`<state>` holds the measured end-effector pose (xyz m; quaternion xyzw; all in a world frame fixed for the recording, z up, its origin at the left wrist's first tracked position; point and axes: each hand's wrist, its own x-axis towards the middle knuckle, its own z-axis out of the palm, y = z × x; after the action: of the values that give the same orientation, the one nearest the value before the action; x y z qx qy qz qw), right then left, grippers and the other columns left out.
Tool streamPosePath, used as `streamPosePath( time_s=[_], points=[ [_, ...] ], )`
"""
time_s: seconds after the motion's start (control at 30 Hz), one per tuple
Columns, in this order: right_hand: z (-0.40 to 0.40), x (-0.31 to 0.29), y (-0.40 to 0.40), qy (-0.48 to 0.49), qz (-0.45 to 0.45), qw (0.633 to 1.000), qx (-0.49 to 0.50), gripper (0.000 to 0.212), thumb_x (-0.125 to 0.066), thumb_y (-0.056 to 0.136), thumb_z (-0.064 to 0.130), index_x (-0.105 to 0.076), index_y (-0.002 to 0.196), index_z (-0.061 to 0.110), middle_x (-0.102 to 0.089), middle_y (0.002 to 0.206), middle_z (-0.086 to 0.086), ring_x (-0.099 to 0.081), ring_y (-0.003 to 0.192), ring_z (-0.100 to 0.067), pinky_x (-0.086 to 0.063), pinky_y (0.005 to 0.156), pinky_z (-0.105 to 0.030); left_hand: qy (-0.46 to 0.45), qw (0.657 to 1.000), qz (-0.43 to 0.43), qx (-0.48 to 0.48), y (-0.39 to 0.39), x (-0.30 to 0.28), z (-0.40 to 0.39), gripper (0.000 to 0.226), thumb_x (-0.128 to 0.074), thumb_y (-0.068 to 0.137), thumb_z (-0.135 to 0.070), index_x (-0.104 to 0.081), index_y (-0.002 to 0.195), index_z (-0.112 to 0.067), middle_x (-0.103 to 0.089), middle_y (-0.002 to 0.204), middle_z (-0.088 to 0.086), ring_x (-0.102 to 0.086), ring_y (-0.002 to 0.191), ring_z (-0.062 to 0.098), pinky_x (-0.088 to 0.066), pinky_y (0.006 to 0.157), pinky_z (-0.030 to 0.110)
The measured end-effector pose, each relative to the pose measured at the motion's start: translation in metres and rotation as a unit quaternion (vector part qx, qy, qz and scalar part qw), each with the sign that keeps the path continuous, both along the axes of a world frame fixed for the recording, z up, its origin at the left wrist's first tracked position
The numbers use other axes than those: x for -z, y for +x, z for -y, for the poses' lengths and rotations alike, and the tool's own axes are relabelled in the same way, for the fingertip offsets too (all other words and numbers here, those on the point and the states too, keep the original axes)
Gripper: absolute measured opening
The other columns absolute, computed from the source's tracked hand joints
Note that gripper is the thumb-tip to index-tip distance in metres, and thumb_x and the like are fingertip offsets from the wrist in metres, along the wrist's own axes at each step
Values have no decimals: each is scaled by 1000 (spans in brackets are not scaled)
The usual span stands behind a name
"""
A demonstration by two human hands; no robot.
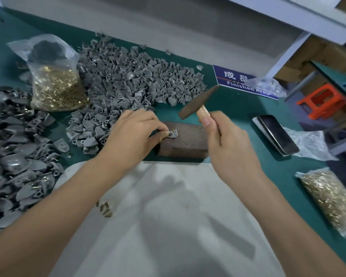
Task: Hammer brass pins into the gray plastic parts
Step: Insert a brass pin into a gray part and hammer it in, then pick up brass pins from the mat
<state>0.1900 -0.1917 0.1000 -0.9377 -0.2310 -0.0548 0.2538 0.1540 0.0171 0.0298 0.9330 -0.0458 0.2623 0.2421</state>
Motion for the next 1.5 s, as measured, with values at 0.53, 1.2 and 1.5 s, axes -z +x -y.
streamPosePath(
  time_s=[0.53,1.2,1.5],
  points=[
    [0,3,5,-109,-23,994,-16,35,-29,107,52,-45,92,24,-55,75,-6,-50,76,-41,-30,55,-40,-18,1000,0,18,0,1,0,11,-76,90,-23,-78,99,-18,-66,92,-5,-58,91,20,-45,82,42],
    [47,45,-31,-81,105,986,-102,28,-41,102,56,-59,116,41,-65,88,17,-59,75,-11,-45,53,-33,-47,998,10,30,1,1,0,12,-74,91,-24,-79,99,-17,-66,91,-7,-58,90,19,-49,83,48],
    [56,66,-31,-110,93,980,-138,21,-58,96,54,-65,111,41,-60,92,18,-57,90,-8,-45,63,-31,-73,997,5,32,2,5,-1,13,-72,92,-25,-78,100,-17,-65,91,-8,-55,92,15,-49,86,42]
  ],
)
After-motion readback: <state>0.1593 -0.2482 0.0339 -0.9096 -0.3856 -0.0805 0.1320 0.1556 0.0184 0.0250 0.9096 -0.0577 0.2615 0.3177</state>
